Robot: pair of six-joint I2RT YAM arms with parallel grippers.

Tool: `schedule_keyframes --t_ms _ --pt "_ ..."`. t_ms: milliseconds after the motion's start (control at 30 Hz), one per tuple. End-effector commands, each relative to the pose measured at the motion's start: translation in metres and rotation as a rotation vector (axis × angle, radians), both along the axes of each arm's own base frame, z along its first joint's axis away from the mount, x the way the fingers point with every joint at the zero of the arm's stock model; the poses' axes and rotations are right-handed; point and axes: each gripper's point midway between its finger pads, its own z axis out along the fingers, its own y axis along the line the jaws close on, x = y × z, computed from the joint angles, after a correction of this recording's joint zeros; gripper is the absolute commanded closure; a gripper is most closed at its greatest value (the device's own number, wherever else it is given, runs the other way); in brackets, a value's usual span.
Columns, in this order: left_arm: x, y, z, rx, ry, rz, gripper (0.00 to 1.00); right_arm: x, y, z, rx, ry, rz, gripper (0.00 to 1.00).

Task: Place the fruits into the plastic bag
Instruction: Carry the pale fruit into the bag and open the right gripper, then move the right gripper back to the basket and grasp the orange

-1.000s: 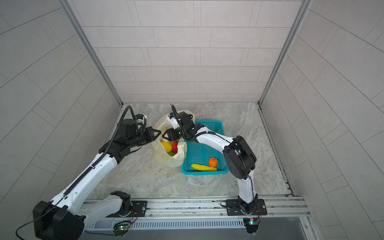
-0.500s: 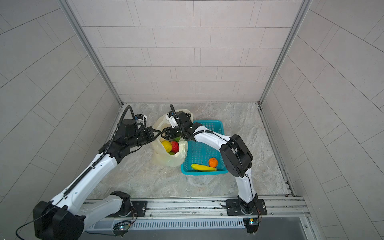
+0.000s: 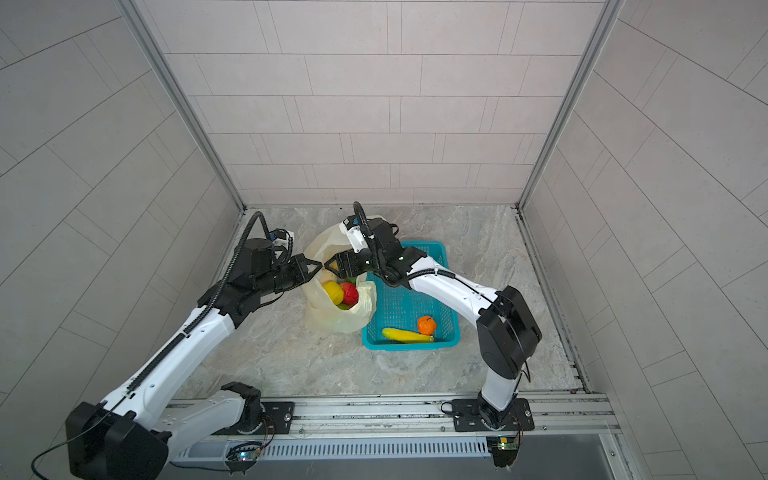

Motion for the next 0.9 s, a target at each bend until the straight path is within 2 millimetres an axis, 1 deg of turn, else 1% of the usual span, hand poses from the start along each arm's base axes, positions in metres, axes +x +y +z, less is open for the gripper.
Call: schedule_keyframes --t_ms 0,100,200,300,400,433,500,633,767,867 --pt "-0.001 0.001 0.001 0.007 -0.013 -0.006 1.0 -0.009 -0.028 0.013 -0.014 -0.046 -0.045 0.22" --pt "0.0 -0.001 0.001 0.004 -0.013 -0.011 1.0 -0.018 -0.062 0.015 -0.036 -0.056 -0.119 0.23" --pt "0.002 -0.002 -0.001 0.008 -0.009 -0.014 1.0 -0.029 -0.099 0.003 -0.089 -0.043 -0.22 0.23" --pt "0.004 -0.003 -0.001 0.004 -0.009 -0.019 1.0 -0.045 -0.136 -0.021 -0.195 -0.011 -0.31 0.23" --pt "0.006 -0.004 -0.002 0.001 -0.009 -0.022 1.0 -0.058 -0.173 -0.056 -0.306 0.056 -0.417 0.23" --pt "0.006 -0.005 -0.003 0.001 -0.005 -0.023 1.0 -0.063 -0.182 -0.069 -0.333 0.086 -0.439 0.23" --pt "0.007 -0.006 -0.004 -0.003 0.0 -0.024 1.0 -0.071 -0.196 -0.087 -0.374 0.132 -0.48 0.24" --pt "0.007 -0.007 -0.006 -0.008 0.005 -0.027 1.0 -0.072 -0.217 -0.097 -0.438 0.147 -0.521 0.26" --pt "0.007 -0.006 -0.006 -0.006 0.005 -0.027 1.0 -0.083 -0.226 -0.125 -0.546 0.253 -0.486 0.27" --pt "0.007 -0.006 -0.006 -0.002 0.003 -0.025 1.0 -0.098 -0.229 -0.146 -0.616 0.342 -0.447 0.26"
